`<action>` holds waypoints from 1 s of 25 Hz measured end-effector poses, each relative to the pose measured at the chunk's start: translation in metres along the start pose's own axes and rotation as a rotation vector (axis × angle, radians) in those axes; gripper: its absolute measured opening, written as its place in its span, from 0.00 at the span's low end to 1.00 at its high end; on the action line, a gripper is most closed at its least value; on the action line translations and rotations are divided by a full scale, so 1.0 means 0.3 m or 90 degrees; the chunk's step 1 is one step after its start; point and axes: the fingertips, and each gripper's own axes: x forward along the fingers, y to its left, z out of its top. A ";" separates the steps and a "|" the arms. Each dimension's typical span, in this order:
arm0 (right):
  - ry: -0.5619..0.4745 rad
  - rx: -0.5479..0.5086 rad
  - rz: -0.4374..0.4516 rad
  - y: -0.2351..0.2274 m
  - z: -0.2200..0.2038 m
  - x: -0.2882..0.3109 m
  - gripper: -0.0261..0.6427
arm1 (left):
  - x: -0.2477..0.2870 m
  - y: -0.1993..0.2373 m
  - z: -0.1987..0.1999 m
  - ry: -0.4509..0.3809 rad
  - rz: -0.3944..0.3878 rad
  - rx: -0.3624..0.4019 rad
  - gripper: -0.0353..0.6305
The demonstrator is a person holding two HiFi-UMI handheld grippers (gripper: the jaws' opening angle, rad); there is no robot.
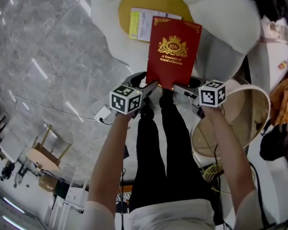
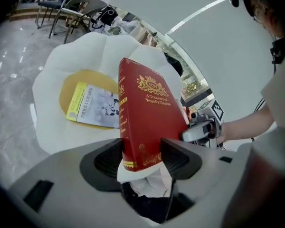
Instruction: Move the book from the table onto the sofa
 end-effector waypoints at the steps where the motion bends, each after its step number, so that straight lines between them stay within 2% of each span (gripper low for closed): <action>1: 0.000 0.005 -0.004 -0.032 -0.002 0.015 0.52 | 0.030 0.023 -0.014 0.004 -0.004 -0.011 0.42; 6: -0.003 0.046 -0.024 -0.177 -0.014 0.103 0.52 | 0.156 0.142 -0.057 0.022 -0.017 -0.038 0.42; 15: -0.033 0.062 -0.119 -0.347 0.053 0.181 0.52 | 0.336 0.284 -0.075 0.063 -0.006 -0.050 0.39; 19: -0.024 0.053 -0.182 -0.406 0.053 0.188 0.52 | 0.390 0.302 -0.089 0.086 0.003 -0.042 0.38; 22: -0.023 0.040 -0.235 -0.429 0.058 0.175 0.54 | 0.414 0.301 -0.098 0.094 0.010 -0.054 0.38; 25: -0.036 0.037 -0.292 -0.444 0.069 0.132 0.55 | 0.414 0.282 -0.102 0.103 0.016 -0.053 0.32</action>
